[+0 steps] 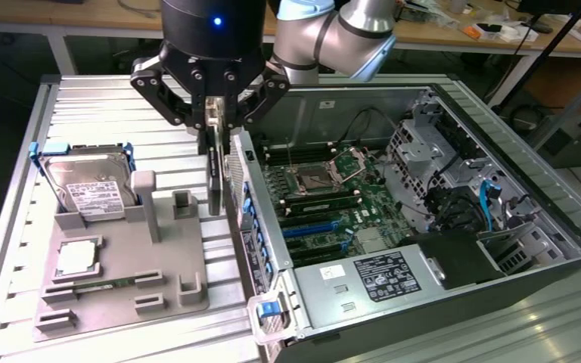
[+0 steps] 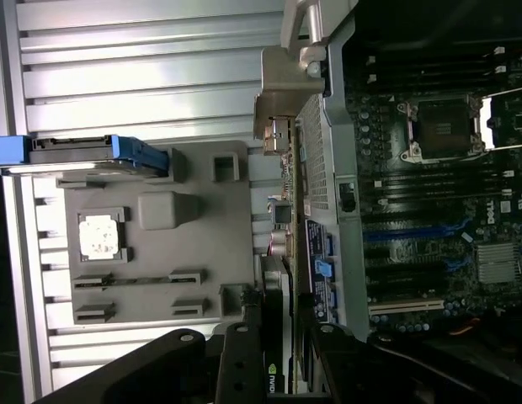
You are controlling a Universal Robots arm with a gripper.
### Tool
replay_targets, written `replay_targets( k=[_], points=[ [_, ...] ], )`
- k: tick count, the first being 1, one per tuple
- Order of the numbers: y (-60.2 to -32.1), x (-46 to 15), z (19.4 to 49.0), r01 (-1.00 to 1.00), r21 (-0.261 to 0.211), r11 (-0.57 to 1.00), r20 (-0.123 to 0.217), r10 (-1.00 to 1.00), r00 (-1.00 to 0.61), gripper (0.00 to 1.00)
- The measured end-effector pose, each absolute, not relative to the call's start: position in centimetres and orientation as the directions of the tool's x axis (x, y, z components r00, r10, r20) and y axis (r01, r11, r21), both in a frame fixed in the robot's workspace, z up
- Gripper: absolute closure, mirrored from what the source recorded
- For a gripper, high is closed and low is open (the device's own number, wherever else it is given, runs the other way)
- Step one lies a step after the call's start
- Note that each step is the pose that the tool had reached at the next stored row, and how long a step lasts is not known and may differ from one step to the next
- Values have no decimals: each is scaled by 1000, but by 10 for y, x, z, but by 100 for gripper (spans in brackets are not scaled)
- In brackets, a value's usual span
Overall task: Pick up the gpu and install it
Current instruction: 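Pick up the gpu and move the gpu toward the slot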
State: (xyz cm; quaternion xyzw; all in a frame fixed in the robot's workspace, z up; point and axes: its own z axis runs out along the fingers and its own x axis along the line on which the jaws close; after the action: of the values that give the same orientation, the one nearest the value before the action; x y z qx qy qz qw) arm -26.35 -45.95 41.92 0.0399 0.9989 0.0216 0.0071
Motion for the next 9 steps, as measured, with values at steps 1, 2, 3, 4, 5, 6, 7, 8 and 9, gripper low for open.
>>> replay_targets(
  k=[1,2,3,4,5,6,7,8,9],
  points=[
    [-460,-262,419,80,44,996,-12,80,-997,73],
    [-460,-261,419,79,44,996,-12,80,-997,73],
    [-460,-260,419,80,44,996,-12,80,-997,73],
    [-460,-258,419,80,44,996,-12,80,-997,73],
    [-460,-257,419,79,44,996,-12,80,-997,73],
    [-460,-256,419,80,44,996,-12,80,-997,73],
    [-460,-256,419,80,44,996,-12,80,-997,73],
    [-460,-255,419,80,44,996,-12,80,-997,73],
    [-460,-254,419,80,44,996,-12,80,-997,73]
  ],
)
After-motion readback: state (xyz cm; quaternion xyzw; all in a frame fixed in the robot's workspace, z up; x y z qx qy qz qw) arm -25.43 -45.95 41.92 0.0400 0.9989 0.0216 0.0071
